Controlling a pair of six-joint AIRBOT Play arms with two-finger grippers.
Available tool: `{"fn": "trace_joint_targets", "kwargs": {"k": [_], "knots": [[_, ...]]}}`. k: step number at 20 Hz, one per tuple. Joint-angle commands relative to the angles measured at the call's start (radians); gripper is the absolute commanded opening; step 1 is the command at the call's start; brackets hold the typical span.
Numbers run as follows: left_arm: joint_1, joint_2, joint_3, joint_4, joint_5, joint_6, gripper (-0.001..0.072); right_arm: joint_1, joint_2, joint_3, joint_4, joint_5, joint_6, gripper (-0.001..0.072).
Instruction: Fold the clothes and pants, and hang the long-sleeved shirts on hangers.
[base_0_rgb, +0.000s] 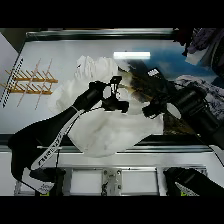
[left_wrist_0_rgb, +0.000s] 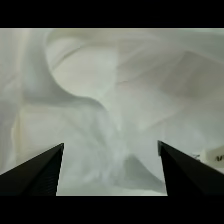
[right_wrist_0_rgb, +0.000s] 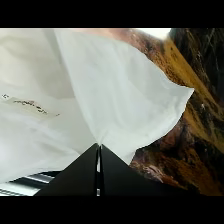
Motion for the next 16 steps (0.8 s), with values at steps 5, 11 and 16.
{"fn": "trace_joint_targets", "kwargs": {"k": [5, 11, 16], "knots": [[-0.013, -0.132, 0.11, 0.13, -0.194, -0.028, 0.0105, -0.001, 0.028, 0.0, 0.019, 0.017, -0.014, 0.0016], [-0.027, 0.08, 0.096, 0.135, -0.214, 0.037, 0.0016, -0.198, 0.025, -0.018, 0.08, 0.027, -0.108, 0.0015], [-0.068, 0.291, -0.027, 0.131, -0.202, 0.038, 0.0016, -0.287, 0.034, -0.054, 0.206, 0.026, -0.167, 0.0017]]}}
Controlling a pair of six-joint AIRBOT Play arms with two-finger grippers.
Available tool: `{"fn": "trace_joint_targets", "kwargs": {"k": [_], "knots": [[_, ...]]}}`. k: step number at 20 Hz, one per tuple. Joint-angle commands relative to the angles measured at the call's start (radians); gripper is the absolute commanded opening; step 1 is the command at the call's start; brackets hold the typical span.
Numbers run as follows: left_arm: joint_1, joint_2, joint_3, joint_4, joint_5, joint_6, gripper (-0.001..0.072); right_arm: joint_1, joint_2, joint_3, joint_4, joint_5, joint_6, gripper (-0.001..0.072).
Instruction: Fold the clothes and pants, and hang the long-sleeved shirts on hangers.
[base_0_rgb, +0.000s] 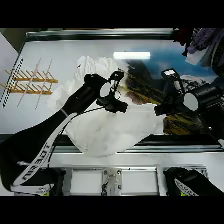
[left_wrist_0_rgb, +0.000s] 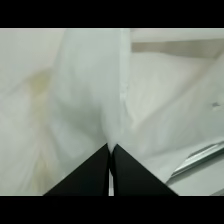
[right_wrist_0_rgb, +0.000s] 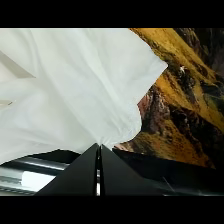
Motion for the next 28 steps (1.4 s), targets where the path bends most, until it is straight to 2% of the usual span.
{"fn": "trace_joint_targets", "kwargs": {"k": [1, 4, 7, 10, 13, 15, 18, 21, 24, 28], "knots": [[-0.02, 0.144, -0.037, 0.004, 0.004, 0.009, 0.0016, -0.043, 0.013, 0.011, 0.062, -0.004, -0.039, 0.0017], [-0.02, 0.221, 0.119, 0.004, 0.01, 0.01, 0.0016, -0.042, 0.033, 0.157, 0.062, 0.006, -0.052, 0.0017], [-0.021, 0.251, 0.36, -0.003, 0.06, 0.022, 0.0016, -0.042, 0.047, 0.41, 0.063, 0.006, -0.052, 0.0016], [-0.05, 0.247, 0.591, -0.002, 0.164, 0.084, 0.0016, -0.042, 0.048, 0.691, 0.066, -0.004, -0.051, 0.0016], [-0.079, 0.306, 0.553, 0.0, 0.382, 0.129, 0.0016, -0.042, 0.049, 0.862, 0.094, -0.011, -0.049, 0.0016], [-0.078, 0.362, 0.442, 0.0, 0.46, 0.128, 0.0015, -0.042, 0.06, 0.885, 0.119, -0.002, -0.031, 0.0016], [-0.03, 0.384, 0.359, -0.001, 0.349, 0.109, 0.0015, -0.042, 0.038, 0.88, 0.117, 0.167, 0.004, 0.0015], [0.047, 0.383, 0.245, -0.002, 0.113, 0.106, 0.0015, -0.042, 0.006, 0.79, 0.117, 0.374, 0.006, 0.0015], [0.091, 0.387, 0.009, -0.004, -0.097, 0.076, 0.0016, -0.031, 0.027, 0.557, 0.118, 0.423, 0.064, 0.0015], [0.097, 0.398, -0.375, -0.129, -0.084, 0.099, 0.0016, 0.08, 0.069, 0.207, 0.118, 0.421, 0.19, 0.0016]]}}
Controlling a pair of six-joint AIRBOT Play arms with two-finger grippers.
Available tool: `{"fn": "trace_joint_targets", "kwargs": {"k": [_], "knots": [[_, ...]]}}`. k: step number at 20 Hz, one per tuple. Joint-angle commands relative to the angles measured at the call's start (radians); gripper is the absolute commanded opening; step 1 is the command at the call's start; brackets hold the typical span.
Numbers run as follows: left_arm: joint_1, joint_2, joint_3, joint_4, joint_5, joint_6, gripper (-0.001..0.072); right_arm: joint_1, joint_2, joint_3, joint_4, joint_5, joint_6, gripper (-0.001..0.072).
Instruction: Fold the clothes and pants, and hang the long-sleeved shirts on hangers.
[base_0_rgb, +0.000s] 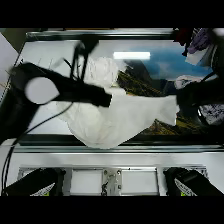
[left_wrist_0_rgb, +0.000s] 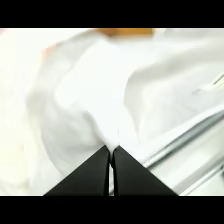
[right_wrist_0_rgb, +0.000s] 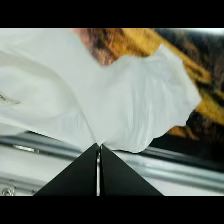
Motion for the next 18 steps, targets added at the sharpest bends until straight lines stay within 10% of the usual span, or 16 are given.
{"fn": "trace_joint_targets", "kwargs": {"k": [1, 11, 12, 13, 14, 18], "knots": [[0.015, -0.011, -0.291, -0.115, -0.056, 0.035, 0.0016, 0.105, 0.019, -0.273, -0.014, 0.028, 0.114, 0.0016], [0.007, -0.087, -0.307, -0.262, -0.026, 0.134, 0.0017, 0.201, -0.053, -0.354, -0.032, -0.078, 0.14, 0.0017], [0.001, -0.073, -0.316, -0.264, -0.025, 0.134, 0.0178, 0.201, -0.053, -0.354, -0.032, -0.078, 0.14, 0.0017], [-0.011, -0.056, -0.328, -0.264, -0.02, 0.132, 0.0568, 0.201, -0.053, -0.354, -0.032, -0.079, 0.14, 0.0018], [-0.016, -0.042, -0.333, -0.262, -0.015, 0.132, 0.0707, 0.201, -0.053, -0.354, -0.032, -0.078, 0.14, 0.0018], [0.04, -0.001, -0.262, -0.259, -0.014, 0.132, 0.0707, 0.201, -0.053, -0.354, -0.032, -0.078, 0.14, 0.0018]]}}
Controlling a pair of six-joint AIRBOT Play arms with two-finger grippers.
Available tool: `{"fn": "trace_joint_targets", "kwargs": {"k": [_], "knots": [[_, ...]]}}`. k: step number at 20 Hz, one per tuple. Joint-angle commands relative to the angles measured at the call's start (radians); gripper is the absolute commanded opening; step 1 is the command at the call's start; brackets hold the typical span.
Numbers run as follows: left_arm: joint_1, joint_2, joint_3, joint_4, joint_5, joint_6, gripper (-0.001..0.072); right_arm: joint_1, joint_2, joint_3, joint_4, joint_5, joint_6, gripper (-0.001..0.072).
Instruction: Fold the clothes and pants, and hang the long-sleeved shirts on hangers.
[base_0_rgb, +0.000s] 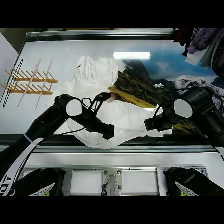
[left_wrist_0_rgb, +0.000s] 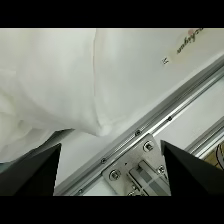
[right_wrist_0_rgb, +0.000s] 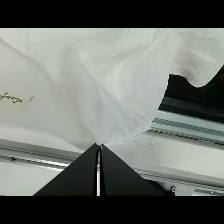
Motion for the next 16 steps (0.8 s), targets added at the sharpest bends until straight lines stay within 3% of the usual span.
{"fn": "trace_joint_targets", "kwargs": {"k": [1, 7, 14, 16], "knots": [[0.07, 0.032, 0.075, 0.006, 0.002, 0.004, 0.0701, 0.001, -0.001, -0.001, 0.001, -0.002, 0.002, 0.0018], [0.362, 0.031, 0.238, 0.083, 0.006, 0.012, 0.0699, 0.001, -0.001, -0.001, 0.001, -0.001, 0.002, 0.0018], [0.681, 0.028, 0.248, 0.085, 0.037, 0.058, 0.0699, 0.001, -0.001, -0.001, 0.001, -0.001, 0.002, 0.0018], [0.753, 0.016, 0.249, 0.146, 0.081, 0.069, 0.0699, 0.001, -0.001, -0.001, 0.001, -0.001, 0.002, 0.0019]]}}
